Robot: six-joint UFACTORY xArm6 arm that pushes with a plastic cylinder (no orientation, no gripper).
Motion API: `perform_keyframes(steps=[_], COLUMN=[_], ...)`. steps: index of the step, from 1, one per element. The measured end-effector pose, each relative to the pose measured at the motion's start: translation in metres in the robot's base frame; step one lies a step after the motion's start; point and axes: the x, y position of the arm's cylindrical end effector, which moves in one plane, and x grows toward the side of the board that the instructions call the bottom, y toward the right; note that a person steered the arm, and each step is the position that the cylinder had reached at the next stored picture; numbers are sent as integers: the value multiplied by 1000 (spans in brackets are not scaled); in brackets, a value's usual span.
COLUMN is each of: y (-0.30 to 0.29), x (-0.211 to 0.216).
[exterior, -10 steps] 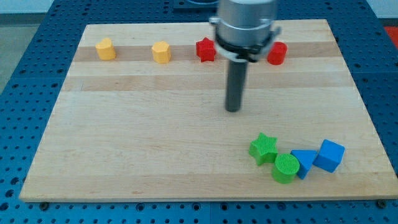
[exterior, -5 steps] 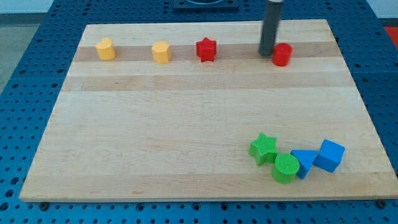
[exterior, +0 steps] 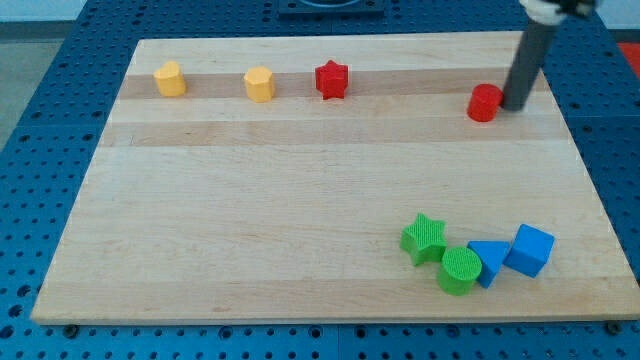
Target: Move the red circle to the top of the green circle
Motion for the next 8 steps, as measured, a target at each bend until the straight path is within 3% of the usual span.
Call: perform_keyframes(steps=[1,3,4,6,8], y=[2,5,-22,-34,-52], x=[33,-63,-60,62,28])
